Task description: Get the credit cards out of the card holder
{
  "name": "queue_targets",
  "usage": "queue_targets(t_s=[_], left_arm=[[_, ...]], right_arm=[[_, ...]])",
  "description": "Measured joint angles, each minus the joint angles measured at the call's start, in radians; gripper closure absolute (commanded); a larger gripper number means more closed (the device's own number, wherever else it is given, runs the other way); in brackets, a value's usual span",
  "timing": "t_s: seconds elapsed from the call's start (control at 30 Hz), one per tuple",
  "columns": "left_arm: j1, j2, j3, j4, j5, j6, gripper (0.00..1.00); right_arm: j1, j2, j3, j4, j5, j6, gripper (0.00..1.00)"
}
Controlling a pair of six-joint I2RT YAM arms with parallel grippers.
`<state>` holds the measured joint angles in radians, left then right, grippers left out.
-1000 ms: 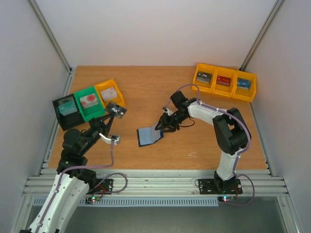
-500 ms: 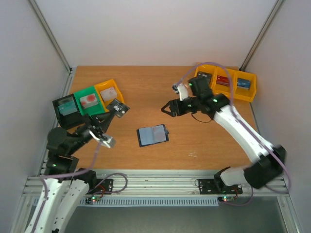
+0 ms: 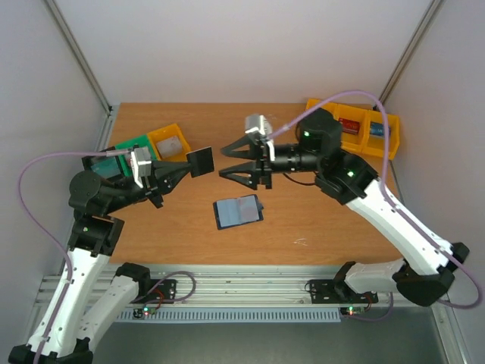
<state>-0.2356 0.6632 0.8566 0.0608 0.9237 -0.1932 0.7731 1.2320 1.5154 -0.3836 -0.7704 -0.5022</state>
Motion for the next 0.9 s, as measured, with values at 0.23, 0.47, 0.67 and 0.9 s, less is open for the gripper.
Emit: queue_targets(t_s=[0.23, 0.47, 0.67, 0.9], left_arm=[[-0.003, -0.016, 0.018, 0.032, 0.071, -0.139, 1.00], [-0.004, -0.034, 0.018, 0.054, 0.074, -0.175, 1.00], [-0.006, -0.033, 0.018, 0.064, 0.070, -0.185, 1.00], [-0.007, -0.030, 0.017, 0.063, 0.054, -0.185, 1.00]], right_arm=[[0.026, 0.137, 0.078, -0.010, -0.015, 0.023, 0.70], [0.029, 0.155, 0.100, -0.025, -0.095, 0.054, 0.84], [0.029, 0.158, 0.103, -0.037, -0.128, 0.068, 0.92], [0.029, 0.177, 0.140, -0.078, -0.142, 0.076, 0.92]])
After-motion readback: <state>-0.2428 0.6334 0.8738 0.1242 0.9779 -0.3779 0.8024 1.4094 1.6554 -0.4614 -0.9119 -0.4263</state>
